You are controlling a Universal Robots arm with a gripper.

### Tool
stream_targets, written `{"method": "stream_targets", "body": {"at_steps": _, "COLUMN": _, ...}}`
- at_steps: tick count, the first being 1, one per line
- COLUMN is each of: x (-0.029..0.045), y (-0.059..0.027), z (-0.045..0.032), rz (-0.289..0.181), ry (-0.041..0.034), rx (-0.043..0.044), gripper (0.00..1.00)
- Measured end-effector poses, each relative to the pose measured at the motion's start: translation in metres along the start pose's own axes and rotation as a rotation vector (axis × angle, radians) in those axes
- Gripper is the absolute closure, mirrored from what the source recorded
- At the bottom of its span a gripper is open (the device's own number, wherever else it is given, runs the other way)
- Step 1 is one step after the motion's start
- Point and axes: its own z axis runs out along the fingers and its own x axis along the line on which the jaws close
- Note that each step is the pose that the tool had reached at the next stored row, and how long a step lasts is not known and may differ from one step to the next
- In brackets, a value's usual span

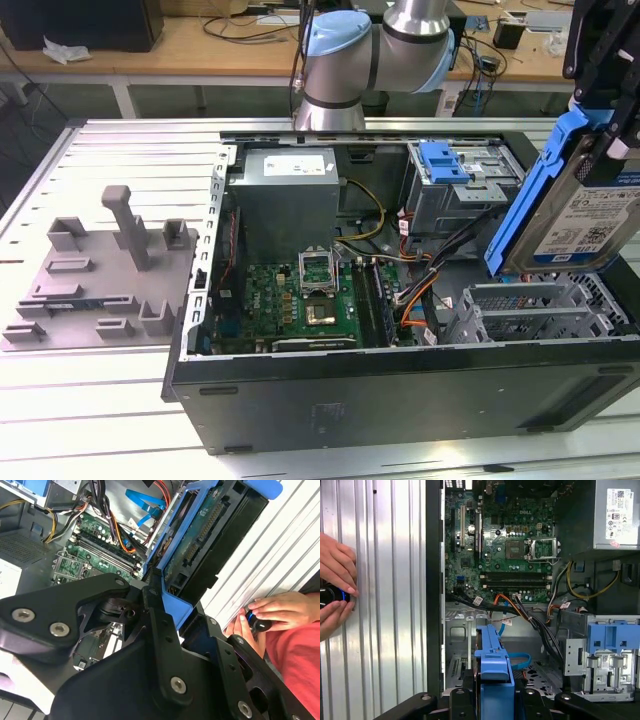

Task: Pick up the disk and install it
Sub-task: 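Insert the disk into the insertion slot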

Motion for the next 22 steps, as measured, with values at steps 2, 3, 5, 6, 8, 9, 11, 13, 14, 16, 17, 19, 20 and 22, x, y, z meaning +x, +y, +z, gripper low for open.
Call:
{"method": "stream_targets", "body": {"at_steps": 2, "x": 0.0, "y": 0.0001, "z": 0.0, "rz": 0.0, "ry": 0.0, "rx": 0.0, "gripper": 0.63}}
{"method": "stream_targets", "body": {"at_steps": 3, "x": 0.0, "y": 0.0001, "z": 0.0, "rz": 0.0, "ry": 0.0001, "rx": 0.0, "gripper": 0.63}}
{"method": "stream_targets", "body": {"at_steps": 5, "x": 0.0, "y": 0.0002, "z": 0.0, "rz": 0.0, "ry": 0.0, "rx": 0.0, "gripper": 0.63}}
{"method": "stream_targets", "body": {"at_steps": 6, "x": 0.0, "y": 0.0002, "z": 0.0001, "rz": 0.0, "ry": -0.0002, "rx": 0.0001, "gripper": 0.63}}
{"method": "stream_targets", "body": {"at_steps": 8, "x": 0.0, "y": 0.0002, "z": 0.0007, "rz": 0.0, "ry": -0.0003, "rx": 0.0006, "gripper": 0.63}}
{"method": "stream_targets", "body": {"at_steps": 9, "x": 0.0, "y": 0.0003, "z": 0.0009, "rz": 0.0, "ry": -0.0001, "rx": 0.0007, "gripper": 0.63}}
{"method": "stream_targets", "body": {"at_steps": 11, "x": 0.0001, "y": 0.0004, "z": 0.0028, "rz": 0.001, "ry": 0.0, "rx": 0.0013, "gripper": 0.63}}
{"method": "stream_targets", "body": {"at_steps": 13, "x": 0.0001, "y": 0.0005, "z": 0.0038, "rz": 0.001, "ry": 0.0, "rx": 0.0014, "gripper": 0.63}}
{"method": "stream_targets", "body": {"at_steps": 14, "x": 0.0001, "y": 0.0005, "z": 0.0042, "rz": 0.002, "ry": 0.0, "rx": 0.0014, "gripper": 0.63}}
{"method": "stream_targets", "body": {"at_steps": 16, "x": 0.0001, "y": 0.0005, "z": 0.0049, "rz": 0.003, "ry": 0.0001, "rx": 0.0014, "gripper": 0.63}}
{"method": "stream_targets", "body": {"at_steps": 17, "x": 0.0001, "y": 0.0006, "z": 0.0055, "rz": 0.003, "ry": 0.0002, "rx": 0.0014, "gripper": 0.63}}
{"method": "stream_targets", "body": {"at_steps": 19, "x": 0.0002, "y": 0.0006, "z": 0.0065, "rz": 0.004, "ry": 0.0001, "rx": 0.0014, "gripper": 0.63}}
{"method": "stream_targets", "body": {"at_steps": 20, "x": 0.0002, "y": 0.0007, "z": 0.0071, "rz": 0.005, "ry": 0.0002, "rx": 0.0015, "gripper": 0.63}}
{"method": "stream_targets", "body": {"at_steps": 22, "x": 0.0002, "y": 0.001, "z": 0.0081, "rz": 0.006, "ry": 0.0003, "rx": 0.0015, "gripper": 0.63}}
